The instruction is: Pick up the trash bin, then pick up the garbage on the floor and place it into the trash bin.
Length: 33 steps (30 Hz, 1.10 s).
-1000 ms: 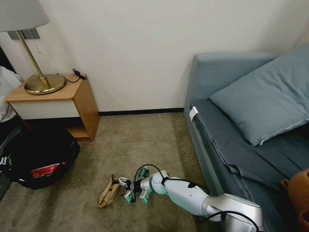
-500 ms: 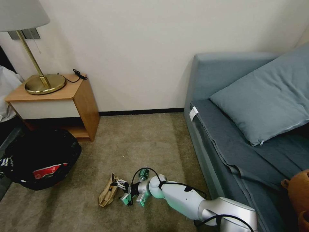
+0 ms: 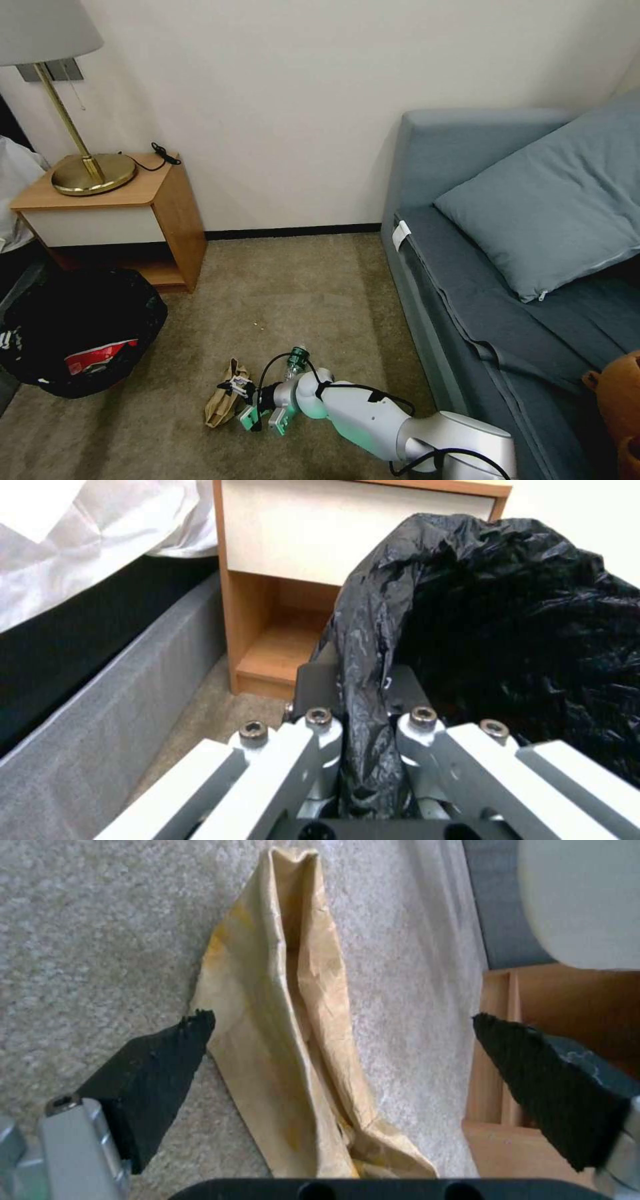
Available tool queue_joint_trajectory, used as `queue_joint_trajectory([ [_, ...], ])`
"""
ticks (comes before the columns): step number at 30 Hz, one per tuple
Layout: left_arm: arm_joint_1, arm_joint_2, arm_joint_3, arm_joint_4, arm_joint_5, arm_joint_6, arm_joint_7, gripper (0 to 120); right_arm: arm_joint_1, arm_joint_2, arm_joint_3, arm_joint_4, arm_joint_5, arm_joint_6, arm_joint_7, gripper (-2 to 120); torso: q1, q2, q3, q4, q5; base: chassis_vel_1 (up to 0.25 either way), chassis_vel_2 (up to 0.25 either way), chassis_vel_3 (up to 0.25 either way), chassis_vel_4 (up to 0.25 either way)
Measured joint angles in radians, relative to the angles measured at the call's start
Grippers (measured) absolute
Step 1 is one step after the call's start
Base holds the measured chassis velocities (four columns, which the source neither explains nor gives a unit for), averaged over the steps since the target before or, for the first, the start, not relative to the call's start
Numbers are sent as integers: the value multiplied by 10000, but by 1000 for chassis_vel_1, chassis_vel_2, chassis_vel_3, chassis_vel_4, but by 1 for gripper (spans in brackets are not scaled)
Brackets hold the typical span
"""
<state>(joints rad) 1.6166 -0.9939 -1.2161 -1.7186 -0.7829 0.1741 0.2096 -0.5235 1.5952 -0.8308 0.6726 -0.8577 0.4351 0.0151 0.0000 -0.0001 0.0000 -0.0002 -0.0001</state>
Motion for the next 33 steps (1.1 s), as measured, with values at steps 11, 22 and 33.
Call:
queue_joint_trajectory([
  [11,499,-114,-384,-315,-132,-76,118,4,-99,139,-187,-408,18,-250,35,100,0,0,0,1,2,0,0,0,0],
  [22,1019,-306,-685,-700,-257,-212,242,4,13,139,-424,-772,348,-397,142,96,0,3,0,3,3,0,0,0,0],
  [33,997,-348,-680,-755,-260,-215,247,4,119,133,-579,-648,757,-464,22,59,0,3,0,2,-1,0,0,0,0],
])
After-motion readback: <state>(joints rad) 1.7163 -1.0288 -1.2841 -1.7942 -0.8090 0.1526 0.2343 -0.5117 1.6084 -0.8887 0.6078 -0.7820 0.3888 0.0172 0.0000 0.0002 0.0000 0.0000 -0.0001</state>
